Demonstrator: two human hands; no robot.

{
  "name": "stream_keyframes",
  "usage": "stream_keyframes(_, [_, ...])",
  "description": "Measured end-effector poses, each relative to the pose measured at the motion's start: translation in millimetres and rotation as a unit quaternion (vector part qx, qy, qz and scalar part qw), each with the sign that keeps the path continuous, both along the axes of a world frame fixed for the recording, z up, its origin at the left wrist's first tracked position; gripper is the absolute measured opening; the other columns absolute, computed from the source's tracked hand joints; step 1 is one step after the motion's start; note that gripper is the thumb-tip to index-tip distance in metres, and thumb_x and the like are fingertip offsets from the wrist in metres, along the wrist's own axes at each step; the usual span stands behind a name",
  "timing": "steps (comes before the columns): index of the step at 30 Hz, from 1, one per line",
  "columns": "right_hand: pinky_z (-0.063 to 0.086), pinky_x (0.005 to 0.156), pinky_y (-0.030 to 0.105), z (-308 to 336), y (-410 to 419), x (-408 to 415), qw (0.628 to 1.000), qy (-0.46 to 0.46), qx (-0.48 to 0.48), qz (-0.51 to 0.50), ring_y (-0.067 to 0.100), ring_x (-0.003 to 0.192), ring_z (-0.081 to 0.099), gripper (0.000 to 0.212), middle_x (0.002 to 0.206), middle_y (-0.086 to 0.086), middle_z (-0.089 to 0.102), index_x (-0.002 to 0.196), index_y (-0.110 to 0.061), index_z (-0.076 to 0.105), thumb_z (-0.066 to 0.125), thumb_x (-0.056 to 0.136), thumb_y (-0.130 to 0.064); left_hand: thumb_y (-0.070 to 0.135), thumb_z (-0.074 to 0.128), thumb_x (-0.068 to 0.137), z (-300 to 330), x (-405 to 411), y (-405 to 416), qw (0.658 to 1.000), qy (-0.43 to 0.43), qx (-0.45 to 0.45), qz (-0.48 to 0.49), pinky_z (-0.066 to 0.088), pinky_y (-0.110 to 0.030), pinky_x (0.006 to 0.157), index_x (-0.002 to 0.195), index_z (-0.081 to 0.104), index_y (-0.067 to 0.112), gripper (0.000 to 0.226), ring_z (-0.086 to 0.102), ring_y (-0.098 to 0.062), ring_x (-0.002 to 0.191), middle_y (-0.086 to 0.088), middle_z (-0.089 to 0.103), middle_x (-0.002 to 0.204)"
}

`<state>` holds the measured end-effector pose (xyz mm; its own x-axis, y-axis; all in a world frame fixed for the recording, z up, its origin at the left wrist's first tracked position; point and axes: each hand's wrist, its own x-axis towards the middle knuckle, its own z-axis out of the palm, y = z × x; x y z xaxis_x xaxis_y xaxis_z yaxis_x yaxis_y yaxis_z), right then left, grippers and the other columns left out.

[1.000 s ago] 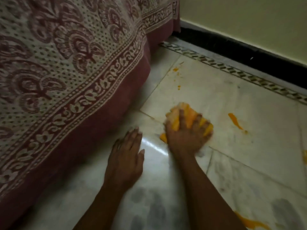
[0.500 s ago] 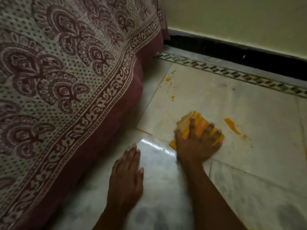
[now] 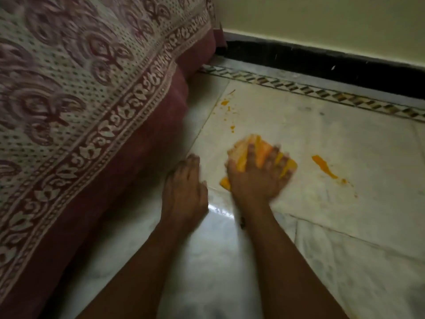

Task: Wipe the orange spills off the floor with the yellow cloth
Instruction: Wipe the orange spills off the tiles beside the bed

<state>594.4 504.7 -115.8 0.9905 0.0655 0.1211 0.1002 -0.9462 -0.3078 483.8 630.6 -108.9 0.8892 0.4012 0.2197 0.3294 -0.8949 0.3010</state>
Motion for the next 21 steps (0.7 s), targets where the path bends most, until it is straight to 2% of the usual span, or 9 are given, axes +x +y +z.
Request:
stream_keyframes(2, [-0.006,0.125,0.058,-14,19,17,0.997,-0.026,-0.021,0.065,0.041,0.159,0.007,0.074,0.172,0.012,0.018,0.156,-0.051,0.033,0.038,0.088,-0.078,0.036,0.044,0.095,-13,10,0,0.999,0.007,0.008,0.039,0.031,-0.046,0.119,0.157,0.039,0.011,0.067,0.041,-0.031,0.148,-0.012,0.042,0.163])
stream_keyframes(4, [0.005,0.125,0.058,-23,14,17,0.986,-0.089,-0.025,0.139,0.039,0.157,0.022,0.066,0.168,0.008,0.031,0.150,-0.054,0.043,0.042,0.088,-0.076,0.036,0.044,0.095,-22,10,2,0.996,0.011,0.008,0.083,0.032,-0.048,0.118,0.156,0.039,0.012,0.066,0.039,-0.032,0.149,-0.012,0.039,0.164])
stream_keyframes(6, [0.018,0.122,0.058,-27,-15,1,0.971,-0.109,-0.024,0.211,0.035,0.155,0.030,0.063,0.167,0.003,0.035,0.148,-0.055,0.045,0.048,0.088,-0.074,0.034,0.042,0.097,-25,3,-1,0.996,0.012,0.012,0.091,0.034,-0.050,0.116,0.155,0.044,0.013,0.062,0.041,-0.032,0.148,-0.012,0.040,0.164])
stream_keyframes(8, [0.025,0.119,0.060,-22,-50,-10,0.973,-0.103,-0.046,0.199,0.033,0.154,0.032,0.065,0.168,0.000,0.034,0.150,-0.055,0.042,0.047,0.088,-0.074,0.031,0.038,0.100,-24,2,-4,0.997,0.017,0.026,0.064,0.034,-0.050,0.116,0.153,0.048,0.016,0.057,0.045,-0.033,0.147,-0.011,0.044,0.162])
stream_keyframes(10, [0.021,0.120,0.063,-10,-72,-2,0.988,-0.069,-0.061,0.123,0.034,0.155,0.028,0.070,0.170,0.003,0.029,0.154,-0.052,0.036,0.038,0.088,-0.075,0.031,0.035,0.101,-17,5,-1,0.998,0.031,0.016,0.052,0.037,-0.052,0.117,0.152,0.051,0.018,0.055,0.046,-0.032,0.147,-0.009,0.045,0.162])
stream_keyframes(14, [-0.003,0.123,0.068,5,-37,55,0.995,0.052,-0.059,0.052,0.038,0.159,-0.003,0.077,0.174,0.008,0.001,0.162,-0.043,0.006,0.013,0.092,-0.073,0.037,0.031,0.102,-20,12,4,0.998,0.030,-0.011,0.056,0.033,-0.051,0.121,0.156,0.045,0.026,0.057,0.036,-0.025,0.153,0.001,0.037,0.167])
stream_keyframes(16, [-0.002,0.123,0.069,1,6,81,0.998,0.042,-0.039,0.039,0.041,0.158,0.000,0.076,0.173,0.012,0.007,0.162,-0.043,0.014,0.019,0.092,-0.072,0.041,0.032,0.104,-25,12,6,0.997,0.020,-0.031,0.066,0.028,-0.047,0.125,0.158,0.040,0.033,0.055,0.029,-0.019,0.156,0.008,0.030,0.170])
stream_keyframes(18, [0.000,0.125,0.064,-6,31,89,0.998,0.022,-0.040,0.049,0.039,0.159,0.005,0.073,0.173,0.010,0.016,0.157,-0.054,0.026,0.030,0.089,-0.080,0.043,0.034,0.105,-30,12,6,0.997,0.015,-0.021,0.073,0.028,-0.046,0.125,0.158,0.039,0.035,0.054,0.031,-0.019,0.155,0.009,0.031,0.169])
stream_keyframes(21, [0.002,0.125,0.059,1,12,62,0.983,0.038,-0.070,0.168,0.033,0.160,0.006,0.075,0.174,0.000,0.013,0.154,-0.063,0.021,0.032,0.084,-0.087,0.042,0.031,0.106,-29,10,8,0.997,0.019,-0.005,0.078,0.026,-0.044,0.125,0.155,0.047,0.030,0.052,0.040,-0.022,0.151,0.004,0.039,0.166])
